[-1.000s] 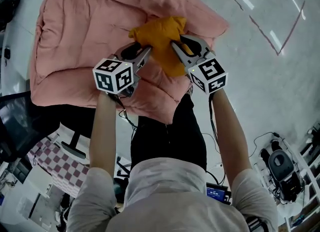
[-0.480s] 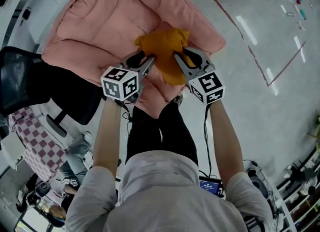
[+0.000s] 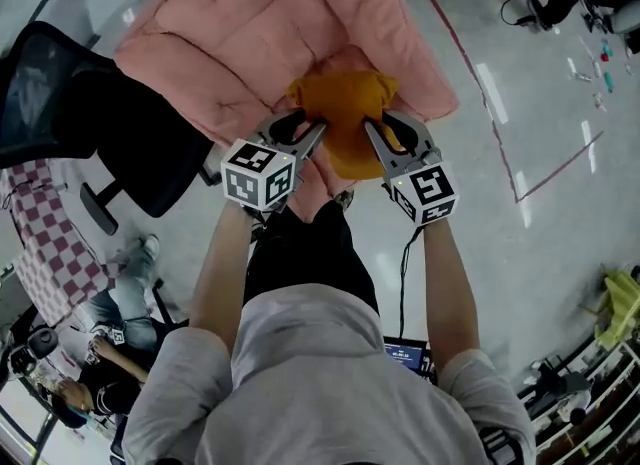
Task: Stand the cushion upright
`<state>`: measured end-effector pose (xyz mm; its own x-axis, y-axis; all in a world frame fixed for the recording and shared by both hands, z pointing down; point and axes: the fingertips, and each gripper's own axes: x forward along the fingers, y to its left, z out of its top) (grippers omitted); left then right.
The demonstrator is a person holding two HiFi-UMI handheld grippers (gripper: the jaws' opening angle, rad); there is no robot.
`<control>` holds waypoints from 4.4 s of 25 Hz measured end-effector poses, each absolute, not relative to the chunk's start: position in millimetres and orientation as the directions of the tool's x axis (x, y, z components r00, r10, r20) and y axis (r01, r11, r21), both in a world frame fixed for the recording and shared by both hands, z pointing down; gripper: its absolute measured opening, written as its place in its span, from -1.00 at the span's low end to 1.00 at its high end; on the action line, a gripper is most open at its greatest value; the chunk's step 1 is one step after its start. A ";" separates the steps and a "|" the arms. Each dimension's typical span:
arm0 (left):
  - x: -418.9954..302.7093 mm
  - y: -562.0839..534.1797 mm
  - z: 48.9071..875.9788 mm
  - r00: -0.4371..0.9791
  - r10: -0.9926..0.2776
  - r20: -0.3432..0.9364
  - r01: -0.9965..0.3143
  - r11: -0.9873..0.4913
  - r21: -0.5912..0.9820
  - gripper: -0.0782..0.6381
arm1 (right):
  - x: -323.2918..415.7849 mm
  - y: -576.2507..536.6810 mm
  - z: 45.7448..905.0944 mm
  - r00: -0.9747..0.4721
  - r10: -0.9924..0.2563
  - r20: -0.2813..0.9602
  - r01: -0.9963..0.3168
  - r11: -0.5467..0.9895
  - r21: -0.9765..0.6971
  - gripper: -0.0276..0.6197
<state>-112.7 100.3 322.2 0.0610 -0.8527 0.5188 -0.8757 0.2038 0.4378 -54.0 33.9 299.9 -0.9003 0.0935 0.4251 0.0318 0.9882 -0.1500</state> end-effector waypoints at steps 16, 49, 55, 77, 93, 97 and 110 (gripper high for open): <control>-189.7 173.2 255.8 -0.112 -0.886 0.450 -0.844 0.323 0.427 -0.37 | -142.1 98.9 233.8 -0.889 0.193 0.415 0.186 0.981 -0.057 -0.63; -239.8 114.2 305.7 -0.527 -0.700 0.482 -0.642 0.699 0.315 -0.37 | -228.9 24.7 297.3 -0.750 0.587 0.304 0.568 0.808 -0.160 -0.63; -257.6 120.3 332.8 -0.559 -0.675 0.482 -0.596 0.731 0.332 -0.37 | -249.8 30.3 324.4 -0.741 0.601 0.300 0.585 0.797 -0.151 -0.63; -317.8 93.5 396.3 -0.577 -0.651 0.492 -0.596 0.748 0.290 -0.38 | -310.6 3.0 398.5 -0.746 0.604 0.281 0.559 0.797 -0.229 -0.63; -335.4 97.9 423.6 -0.559 -0.644 0.522 -0.598 0.749 0.285 -0.38 | -328.2 7.9 431.2 -0.723 0.608 0.328 0.559 0.794 -0.240 -0.63; -340.5 99.4 428.7 -0.551 -0.650 0.524 -0.601 0.744 0.291 -0.38 | -333.3 9.2 438.3 -0.719 0.600 0.351 0.556 0.800 -0.227 -0.63; -344.6 94.6 451.4 -0.538 -0.654 0.532 -0.592 0.742 0.314 -0.38 | -338.1 2.8 460.7 -0.710 0.585 0.393 0.542 0.810 -0.225 -0.63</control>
<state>-344.6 94.6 451.4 -0.5376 -0.6544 0.5318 -0.5921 0.7420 0.3145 -338.1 2.8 460.7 -0.7099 0.5845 0.3928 0.5422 0.8096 -0.2249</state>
